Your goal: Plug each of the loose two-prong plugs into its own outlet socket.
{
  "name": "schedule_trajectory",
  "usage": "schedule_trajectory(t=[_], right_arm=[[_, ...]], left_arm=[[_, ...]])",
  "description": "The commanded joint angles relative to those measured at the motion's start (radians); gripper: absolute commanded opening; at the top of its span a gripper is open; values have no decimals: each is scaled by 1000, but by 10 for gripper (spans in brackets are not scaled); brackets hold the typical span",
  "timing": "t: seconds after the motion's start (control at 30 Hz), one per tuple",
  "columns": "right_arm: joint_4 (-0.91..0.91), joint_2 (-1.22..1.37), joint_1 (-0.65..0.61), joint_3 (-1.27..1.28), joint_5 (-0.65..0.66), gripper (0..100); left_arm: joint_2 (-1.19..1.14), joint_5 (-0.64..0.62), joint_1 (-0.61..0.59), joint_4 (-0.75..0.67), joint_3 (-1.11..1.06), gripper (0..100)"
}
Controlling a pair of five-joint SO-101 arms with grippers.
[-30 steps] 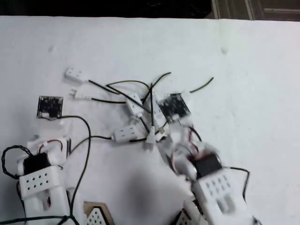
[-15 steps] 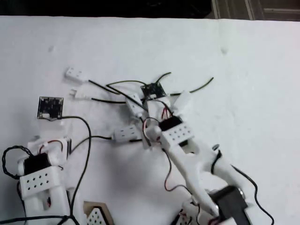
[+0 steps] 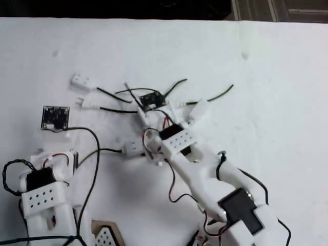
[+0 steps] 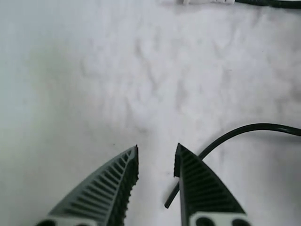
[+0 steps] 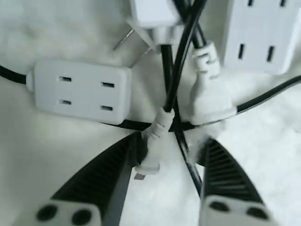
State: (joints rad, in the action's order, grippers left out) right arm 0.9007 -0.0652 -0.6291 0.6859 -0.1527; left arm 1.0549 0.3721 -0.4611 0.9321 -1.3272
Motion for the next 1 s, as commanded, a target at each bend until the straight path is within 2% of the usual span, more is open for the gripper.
schedule_trajectory(t=[0.0, 0.17, 0.4, 0.53, 0.7, 0.97], right_arm=[[1, 38, -15, -48, -8, 96], [18, 108, -15, -110, -8, 17], [176, 110, -10, -209, 2, 18], [283, 110, -7, -256, 61, 32], [406, 110, -10, -267, 80, 152], [403, 119, -15, -265, 81, 111]], left_arm=[[-2, -2, -7, -18, 5, 143], [-2, 0, -4, -20, -2, 143], [-2, 51, -2, -20, -5, 143], [-2, 54, -2, -20, -5, 143], [-2, 54, -2, -20, -5, 143], [-2, 54, -2, -20, -5, 143]])
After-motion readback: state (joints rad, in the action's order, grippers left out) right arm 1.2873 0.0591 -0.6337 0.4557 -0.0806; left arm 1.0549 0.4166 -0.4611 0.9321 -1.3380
